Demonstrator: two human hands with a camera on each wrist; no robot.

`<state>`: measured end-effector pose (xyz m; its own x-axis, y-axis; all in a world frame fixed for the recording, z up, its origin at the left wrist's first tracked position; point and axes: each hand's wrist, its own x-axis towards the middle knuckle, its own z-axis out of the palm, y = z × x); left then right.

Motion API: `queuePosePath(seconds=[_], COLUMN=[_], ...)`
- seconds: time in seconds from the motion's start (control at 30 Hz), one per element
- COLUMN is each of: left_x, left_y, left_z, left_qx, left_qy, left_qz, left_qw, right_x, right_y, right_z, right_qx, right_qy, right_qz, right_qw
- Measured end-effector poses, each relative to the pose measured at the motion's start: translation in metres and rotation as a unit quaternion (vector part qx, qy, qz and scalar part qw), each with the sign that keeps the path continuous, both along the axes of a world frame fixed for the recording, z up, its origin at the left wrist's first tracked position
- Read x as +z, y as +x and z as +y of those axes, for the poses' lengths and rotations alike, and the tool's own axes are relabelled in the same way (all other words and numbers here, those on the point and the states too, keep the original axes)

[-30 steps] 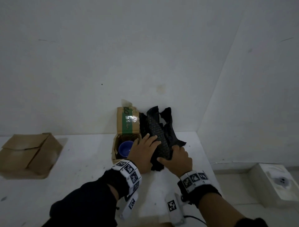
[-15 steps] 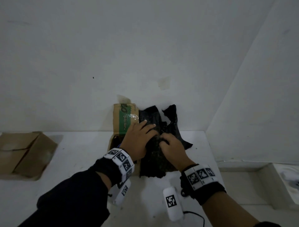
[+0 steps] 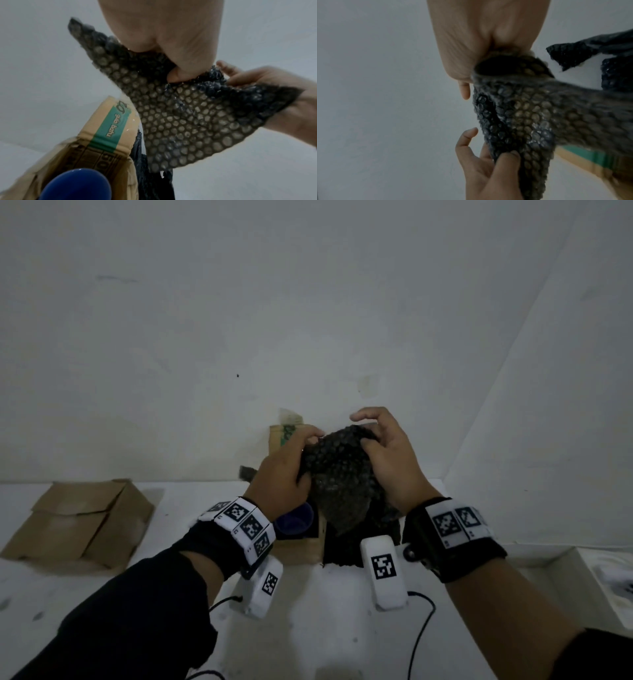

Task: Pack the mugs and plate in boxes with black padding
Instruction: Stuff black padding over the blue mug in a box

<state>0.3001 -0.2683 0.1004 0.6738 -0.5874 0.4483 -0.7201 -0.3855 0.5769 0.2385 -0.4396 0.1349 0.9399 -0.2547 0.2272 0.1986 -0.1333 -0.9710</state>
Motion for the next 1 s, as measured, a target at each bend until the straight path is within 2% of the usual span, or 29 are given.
queuePosePath(seconds=[0.1,0.2,0.27,0.33,0.4,0.47,0.53,0.57,0.6,0.63,0.67,0.7,0.73,0.77,0.83,0.87,1.0], left_x=[0.004,0.005,-0.001,-0.007,-0.015,-0.021,-0.025,-0.025,-0.025,-0.025,-0.025,-0.026,-0.027,-0.029,-0.035,-0.040,-0.054], left_y=[0.001,-0.007,-0.011,-0.011,-0.008,0.002,0.013,0.018,0.021,0.025,0.028,0.031,0.034,0.037,0.042,0.045,0.055], left_z=[0.013,0.023,0.029,0.036,0.043,0.050,0.057,0.059,0.060,0.061,0.062,0.062,0.062,0.062,0.060,0.058,0.048], left_qx=[-0.016,-0.049,-0.044,0.002,0.044,0.069,0.076,0.075,0.072,0.069,0.066,0.065,0.063,0.061,0.050,0.042,0.027], left_qy=[-0.088,-0.123,-0.047,0.043,0.035,-0.005,-0.009,0.000,0.017,0.040,0.060,0.074,0.081,0.082,0.079,0.074,0.028], left_qz=[0.065,0.124,0.083,-0.005,-0.048,-0.045,-0.039,-0.028,-0.011,0.009,0.027,0.039,0.045,0.048,0.052,0.063,0.166], left_qw=[0.994,0.983,0.994,0.999,0.997,0.997,0.996,0.997,0.997,0.997,0.996,0.994,0.994,0.994,0.994,0.994,0.985], right_x=[0.001,-0.004,-0.004,-0.003,-0.005,-0.010,-0.017,-0.023,-0.030,-0.037,-0.045,-0.051,-0.055,-0.056,-0.061,-0.066,-0.091], right_y=[0.009,0.019,0.020,0.020,0.022,0.024,0.027,0.030,0.032,0.034,0.035,0.035,0.035,0.034,0.034,0.037,0.053], right_z=[0.015,0.037,0.050,0.058,0.061,0.060,0.057,0.055,0.053,0.051,0.048,0.045,0.045,0.047,0.054,0.056,0.061], right_qx=[-0.044,-0.091,-0.090,-0.077,-0.075,-0.081,-0.088,-0.094,-0.103,-0.108,-0.115,-0.129,-0.137,-0.132,-0.076,-0.042,0.075], right_qy=[0.006,0.104,0.194,0.259,0.296,0.319,0.324,0.281,0.188,0.048,-0.126,-0.291,-0.418,-0.500,-0.576,-0.583,-0.533], right_qz=[-0.026,0.005,0.029,0.046,0.063,0.074,0.084,0.085,0.078,0.057,0.038,0.022,-0.013,-0.048,-0.067,-0.057,-0.001], right_qw=[0.999,0.990,0.976,0.962,0.950,0.942,0.938,0.951,0.974,0.991,0.985,0.948,0.898,0.854,0.811,0.809,0.843])
